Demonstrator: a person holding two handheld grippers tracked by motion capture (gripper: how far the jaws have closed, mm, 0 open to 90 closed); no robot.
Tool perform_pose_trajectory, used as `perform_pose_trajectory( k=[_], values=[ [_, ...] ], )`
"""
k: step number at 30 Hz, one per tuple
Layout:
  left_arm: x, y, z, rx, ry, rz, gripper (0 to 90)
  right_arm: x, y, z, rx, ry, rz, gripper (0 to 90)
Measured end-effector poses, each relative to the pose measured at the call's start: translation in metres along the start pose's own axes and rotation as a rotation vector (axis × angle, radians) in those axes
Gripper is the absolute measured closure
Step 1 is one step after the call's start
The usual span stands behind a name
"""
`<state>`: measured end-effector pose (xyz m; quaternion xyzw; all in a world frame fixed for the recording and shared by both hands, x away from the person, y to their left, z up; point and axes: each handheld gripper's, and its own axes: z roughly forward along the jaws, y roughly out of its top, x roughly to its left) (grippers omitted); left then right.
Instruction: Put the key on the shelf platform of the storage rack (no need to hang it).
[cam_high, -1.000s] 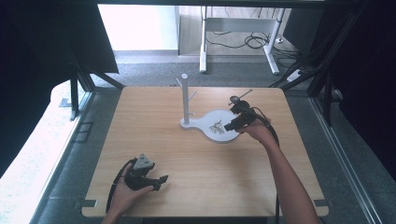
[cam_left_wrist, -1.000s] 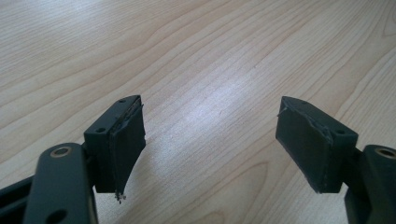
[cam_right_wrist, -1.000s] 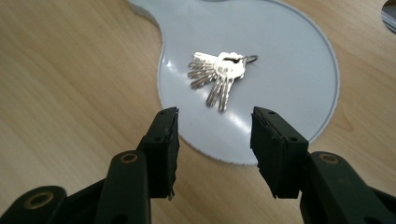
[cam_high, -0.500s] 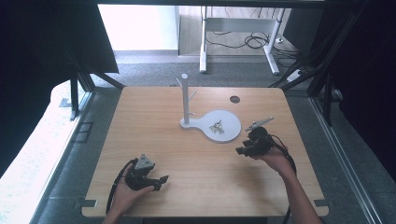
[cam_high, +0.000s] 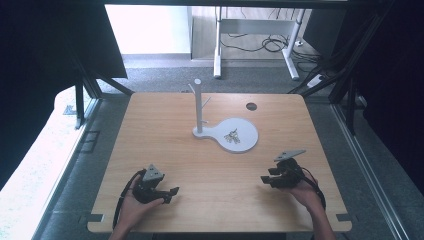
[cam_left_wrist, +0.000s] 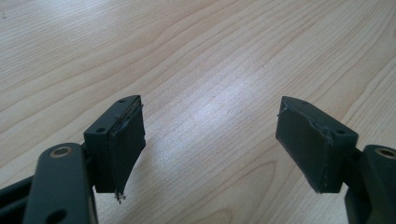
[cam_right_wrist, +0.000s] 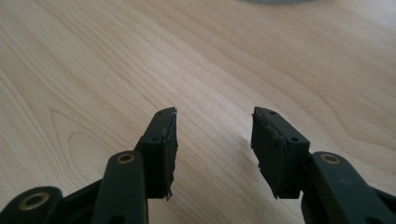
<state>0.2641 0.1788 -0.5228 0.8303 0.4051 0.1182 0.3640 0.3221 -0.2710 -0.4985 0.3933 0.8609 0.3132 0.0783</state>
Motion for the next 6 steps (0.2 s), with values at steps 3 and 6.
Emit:
perform_pose_trajectory(
  k=[3,6],
  values=[
    [-0.0002,0.0003,-0.0003,-0.001,0.002,0.001,24.1,-0.0016,-0.0008,-0.0037,-0.029,-0.006,0.012,50.4],
    [-0.001,0.0007,-0.0001,0.002,0.0,0.005,24.1,-0.0033,-0.0048,-0.002,-0.032,-0.018,0.02,47.7]
  ],
)
